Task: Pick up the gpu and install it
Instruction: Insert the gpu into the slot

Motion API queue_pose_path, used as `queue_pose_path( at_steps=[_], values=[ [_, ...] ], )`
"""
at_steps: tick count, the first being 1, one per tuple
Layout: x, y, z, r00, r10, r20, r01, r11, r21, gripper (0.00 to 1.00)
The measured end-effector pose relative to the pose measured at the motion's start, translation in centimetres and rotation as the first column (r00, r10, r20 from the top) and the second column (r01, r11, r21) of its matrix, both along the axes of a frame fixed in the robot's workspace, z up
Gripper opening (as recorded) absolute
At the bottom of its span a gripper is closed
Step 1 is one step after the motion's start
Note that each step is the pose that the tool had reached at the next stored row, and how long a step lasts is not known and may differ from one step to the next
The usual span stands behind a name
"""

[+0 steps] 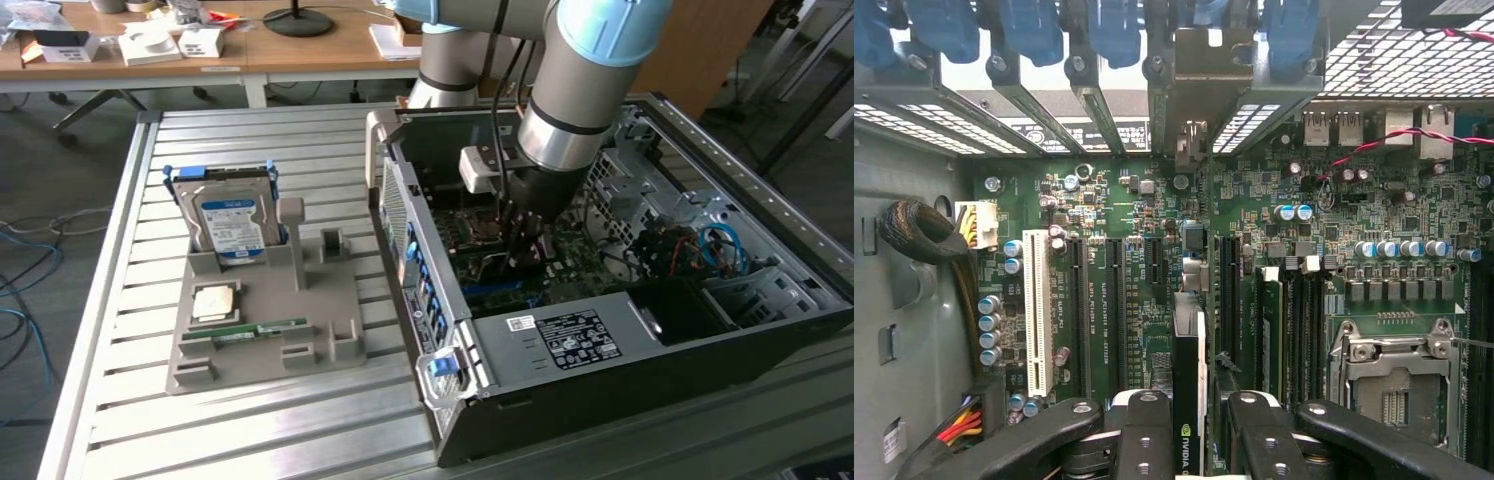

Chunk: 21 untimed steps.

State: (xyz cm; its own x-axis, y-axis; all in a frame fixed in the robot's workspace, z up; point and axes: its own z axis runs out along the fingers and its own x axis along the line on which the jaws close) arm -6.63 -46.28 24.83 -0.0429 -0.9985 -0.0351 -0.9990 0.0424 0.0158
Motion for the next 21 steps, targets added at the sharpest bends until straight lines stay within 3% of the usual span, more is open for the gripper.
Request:
queue_pose_path(
  at_steps=[21],
  values=[
    [0.0,0.0,-0.11,1.0,0.0,0.0,0.0,1.0,0.0,0.26]
  ],
)
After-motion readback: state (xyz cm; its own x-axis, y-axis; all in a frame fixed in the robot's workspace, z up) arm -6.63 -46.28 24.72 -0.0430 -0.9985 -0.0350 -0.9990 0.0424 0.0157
